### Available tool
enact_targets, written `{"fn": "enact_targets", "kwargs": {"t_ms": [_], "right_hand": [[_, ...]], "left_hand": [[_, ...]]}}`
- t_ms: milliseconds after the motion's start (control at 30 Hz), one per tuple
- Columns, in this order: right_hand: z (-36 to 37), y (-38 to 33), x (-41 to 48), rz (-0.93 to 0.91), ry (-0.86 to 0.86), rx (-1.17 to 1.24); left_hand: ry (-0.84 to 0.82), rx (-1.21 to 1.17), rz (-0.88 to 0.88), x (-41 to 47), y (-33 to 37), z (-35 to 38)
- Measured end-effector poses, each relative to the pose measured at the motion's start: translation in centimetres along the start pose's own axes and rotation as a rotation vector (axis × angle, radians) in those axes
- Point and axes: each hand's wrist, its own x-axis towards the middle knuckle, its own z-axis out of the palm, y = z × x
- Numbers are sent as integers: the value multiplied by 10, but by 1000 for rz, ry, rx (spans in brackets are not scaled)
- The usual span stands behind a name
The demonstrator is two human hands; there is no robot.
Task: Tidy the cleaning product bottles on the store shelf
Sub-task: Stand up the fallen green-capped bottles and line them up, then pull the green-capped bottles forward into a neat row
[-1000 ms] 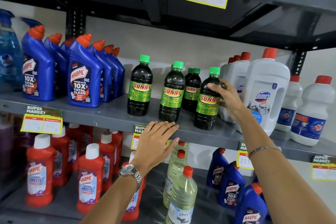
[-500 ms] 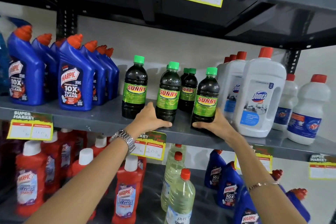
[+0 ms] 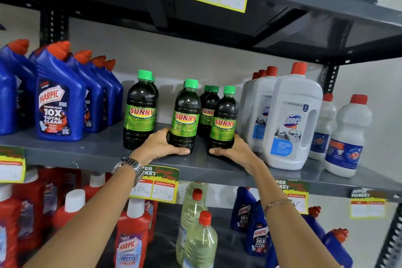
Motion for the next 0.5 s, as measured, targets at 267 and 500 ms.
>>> {"fn": "enact_targets", "kwargs": {"t_ms": [267,500], "right_hand": [[0,2,-2,6,-27,46],[1,7,2,-30,-40,35]], "left_hand": [[13,17,10,-1,-3,1],[19,48,-7,-1,-2,2]]}}
